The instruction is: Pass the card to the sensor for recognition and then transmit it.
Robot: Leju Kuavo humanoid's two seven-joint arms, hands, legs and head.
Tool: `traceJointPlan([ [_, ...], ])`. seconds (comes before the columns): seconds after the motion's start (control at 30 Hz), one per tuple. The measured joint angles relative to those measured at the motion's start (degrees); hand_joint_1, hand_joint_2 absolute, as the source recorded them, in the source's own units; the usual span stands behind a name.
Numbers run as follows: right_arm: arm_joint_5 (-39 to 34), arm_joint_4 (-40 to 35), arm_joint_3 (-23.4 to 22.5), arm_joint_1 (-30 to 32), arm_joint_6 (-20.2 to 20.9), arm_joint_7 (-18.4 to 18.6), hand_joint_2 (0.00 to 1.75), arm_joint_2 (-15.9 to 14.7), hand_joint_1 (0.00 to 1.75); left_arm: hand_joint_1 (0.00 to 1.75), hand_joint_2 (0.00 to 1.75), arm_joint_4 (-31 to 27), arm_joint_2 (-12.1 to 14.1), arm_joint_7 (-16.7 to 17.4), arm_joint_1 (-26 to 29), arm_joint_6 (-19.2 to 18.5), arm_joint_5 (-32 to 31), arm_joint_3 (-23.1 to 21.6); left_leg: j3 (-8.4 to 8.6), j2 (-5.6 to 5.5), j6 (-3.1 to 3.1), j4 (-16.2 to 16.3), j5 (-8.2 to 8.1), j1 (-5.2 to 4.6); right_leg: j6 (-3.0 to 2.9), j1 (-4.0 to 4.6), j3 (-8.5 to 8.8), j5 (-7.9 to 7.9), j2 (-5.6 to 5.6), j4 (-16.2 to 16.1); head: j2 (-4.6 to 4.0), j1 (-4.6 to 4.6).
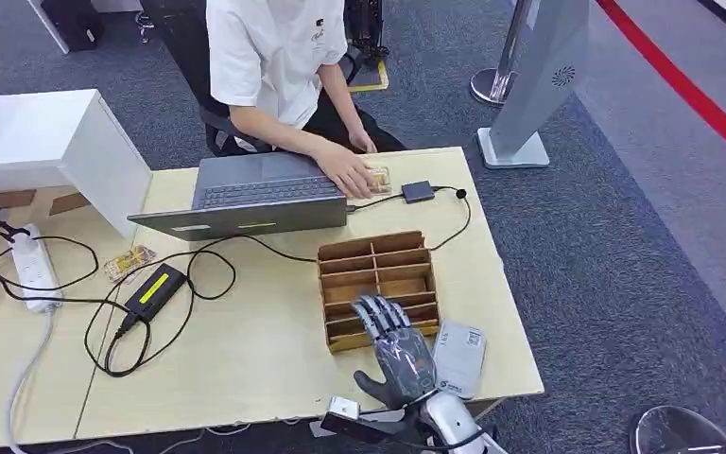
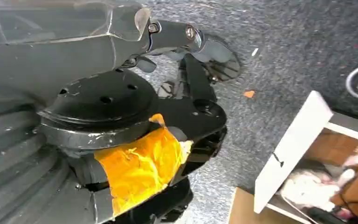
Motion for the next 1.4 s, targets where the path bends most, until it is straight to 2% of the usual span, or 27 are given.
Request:
traceJointPlan([
  [0.07,0.2,0.4,-0.4,-0.1,-0.1,0.1,1.75,0.1,0.00,0.00,1.75,0.0,0.2,-1.2,0.0,0.6,-0.6,-0.5,0.00,0.00,0.00,0.0,0.00,0.00,0.00,0.00,0.00,0.00,0.00,0.0,0.00,0.00],
  [0.2,1.0,0.7,-1.3,0.0,-0.4,0.7,1.75,0.1,0.00,0.00,1.75,0.0,0.6,-6.4,0.1,4.1,-2.7,-1.7,0.00,0.00,0.00,0.0,0.00,0.00,0.00,0.00,0.00,0.00,0.00,0.0,0.02,0.00],
  [0.27,1.0,0.7,-1.6,0.0,-0.4,0.8,1.75,0.1,0.00,0.00,1.75,0.0,0.9,-7.3,0.0,4.6,-3.1,-2.2,0.01,0.01,0.00,0.0,0.00,0.00,0.00,0.00,0.00,0.00,0.01,0.0,0.00,-0.02],
  [0.47,1.4,0.7,-2.4,0.1,-0.3,0.7,1.75,0.1,0.00,0.00,1.75,0.0,1.4,-6.7,0.0,2.0,-2.4,-2.5,0.00,0.01,0.00,0.0,0.00,0.01,0.00,0.01,0.00,0.00,0.01,0.0,0.00,0.02],
  [1.4,-0.2,0.7,-2.7,-0.7,0.5,-0.6,1.75,1.0,0.00,0.00,1.75,0.0,1.4,-6.6,0.1,-0.8,-4.2,-3.7,0.00,0.00,0.00,0.0,0.00,0.01,0.00,0.01,0.00,0.00,0.00,0.0,0.00,0.00],
])
